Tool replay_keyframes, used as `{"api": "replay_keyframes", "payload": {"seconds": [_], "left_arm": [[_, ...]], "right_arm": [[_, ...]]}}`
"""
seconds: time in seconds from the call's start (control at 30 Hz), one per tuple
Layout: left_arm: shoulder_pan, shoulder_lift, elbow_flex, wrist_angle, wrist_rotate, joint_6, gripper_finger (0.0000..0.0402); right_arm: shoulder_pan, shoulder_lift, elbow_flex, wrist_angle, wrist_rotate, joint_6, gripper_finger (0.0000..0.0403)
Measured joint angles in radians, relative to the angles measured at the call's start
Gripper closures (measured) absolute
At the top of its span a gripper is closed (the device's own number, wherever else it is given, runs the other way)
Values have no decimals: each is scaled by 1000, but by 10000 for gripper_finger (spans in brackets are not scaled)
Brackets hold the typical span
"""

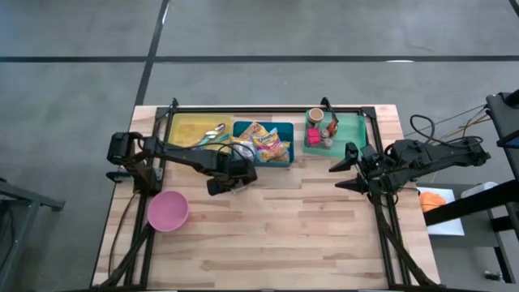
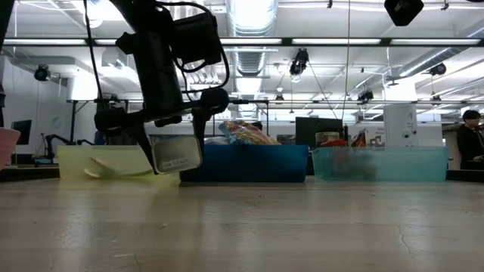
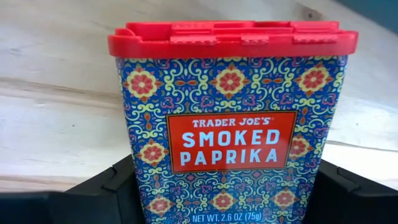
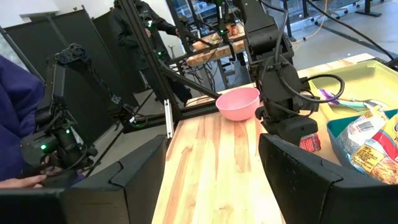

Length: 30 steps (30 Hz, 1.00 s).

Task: Pick & Place Food Item
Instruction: Put the red seasoning can into the light green bin

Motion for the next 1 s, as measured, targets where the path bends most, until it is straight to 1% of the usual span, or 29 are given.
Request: {"api": "replay_keyframes", "payload": {"seconds": [0.17,0.27,0.37,0.53,0.63,0.8,1.0], "left_arm": [[0,-11,-1,17,-17,2,114],[0,-14,-1,48,-16,43,114],[-2,-14,-1,113,9,93,114],[-23,-29,-2,275,73,213,114],[-30,-43,-2,276,73,257,114],[-30,-63,-3,277,72,283,114],[-38,-74,-3,294,73,284,114]], "right_arm": [[0,0,0,0,0,0,150],[0,0,0,0,0,0,150],[0,0,0,0,0,0,150],[0,0,0,0,0,0,150],[0,0,0,0,0,0,150],[0,0,0,0,0,0,150],[0,0,0,0,0,0,150]]}}
